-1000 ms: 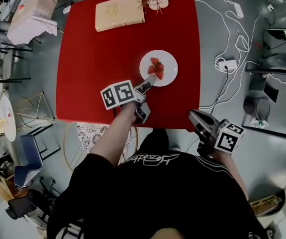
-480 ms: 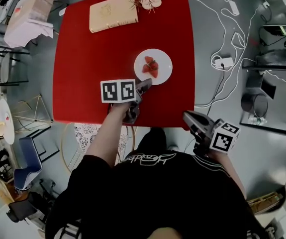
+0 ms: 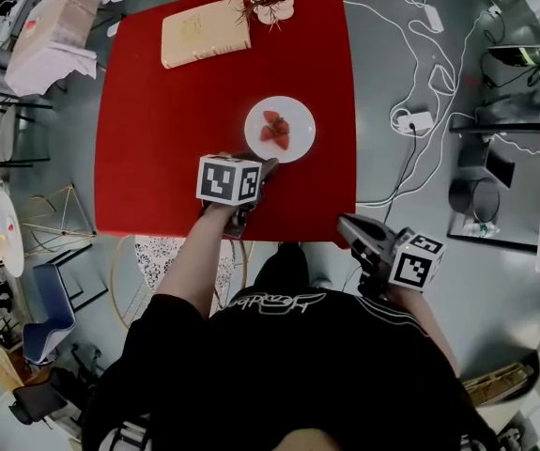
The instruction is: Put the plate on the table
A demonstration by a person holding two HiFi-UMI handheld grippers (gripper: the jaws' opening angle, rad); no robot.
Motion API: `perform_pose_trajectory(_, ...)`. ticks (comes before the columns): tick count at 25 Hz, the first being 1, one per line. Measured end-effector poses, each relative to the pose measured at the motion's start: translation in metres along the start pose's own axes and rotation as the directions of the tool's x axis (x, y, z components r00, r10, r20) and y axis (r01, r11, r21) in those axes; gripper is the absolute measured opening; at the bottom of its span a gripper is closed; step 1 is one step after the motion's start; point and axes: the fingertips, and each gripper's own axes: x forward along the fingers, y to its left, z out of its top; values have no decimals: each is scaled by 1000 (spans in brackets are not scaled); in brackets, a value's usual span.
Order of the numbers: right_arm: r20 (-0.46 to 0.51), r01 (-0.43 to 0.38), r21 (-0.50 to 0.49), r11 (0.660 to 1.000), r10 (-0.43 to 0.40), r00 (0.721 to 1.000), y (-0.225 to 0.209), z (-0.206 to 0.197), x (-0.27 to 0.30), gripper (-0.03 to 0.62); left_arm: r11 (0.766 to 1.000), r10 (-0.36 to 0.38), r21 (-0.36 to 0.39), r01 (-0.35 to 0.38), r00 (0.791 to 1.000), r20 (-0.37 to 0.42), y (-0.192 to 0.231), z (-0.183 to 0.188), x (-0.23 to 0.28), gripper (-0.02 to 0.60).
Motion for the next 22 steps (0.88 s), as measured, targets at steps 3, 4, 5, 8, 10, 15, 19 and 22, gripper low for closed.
perform_pose_trajectory(3, 14, -11, 12, 1000, 11, 1000, 1, 2, -6, 8, 1000, 16, 21, -16, 1000, -12, 2, -1, -1, 233)
perform_pose_trajectory(4, 15, -8, 6, 1000, 8, 1000, 1, 3, -8, 8, 999, 30, 29, -30, 999, -14, 3, -2, -2, 233)
perform_pose_trajectory(5, 15, -5, 0, 1000, 5, 1000, 2, 3, -10, 8, 999, 44, 32, -44, 999, -12, 5, -3, -4, 228)
perform_pose_trajectory(8, 22, -13, -3, 1000, 13, 1000, 4, 4, -14, 7, 998, 64, -4, -64, 998, 13, 10, -3, -11, 169)
perform_pose_trajectory(10, 28, -18, -14, 1000, 18, 999, 6, 7, -16, 8, 997, 64, -41, -63, 997, 34, 11, -2, -18, 125)
perform_pose_trajectory(15, 50, -6, -83, 997, 10, 999, 13, 14, -30, 8, 993, 21, -118, -6, 992, 123, -5, 0, -40, 14)
perform_pose_trajectory(19, 35, 27, -160, 987, -21, 999, 18, 8, -44, 7, 986, -106, -105, 131, 971, 213, -53, 1, -63, 8)
perform_pose_trajectory(22, 41, 26, -191, 981, -19, 999, 26, 2, -59, 7, 971, -214, -48, 236, 937, 278, -101, -3, -84, 8)
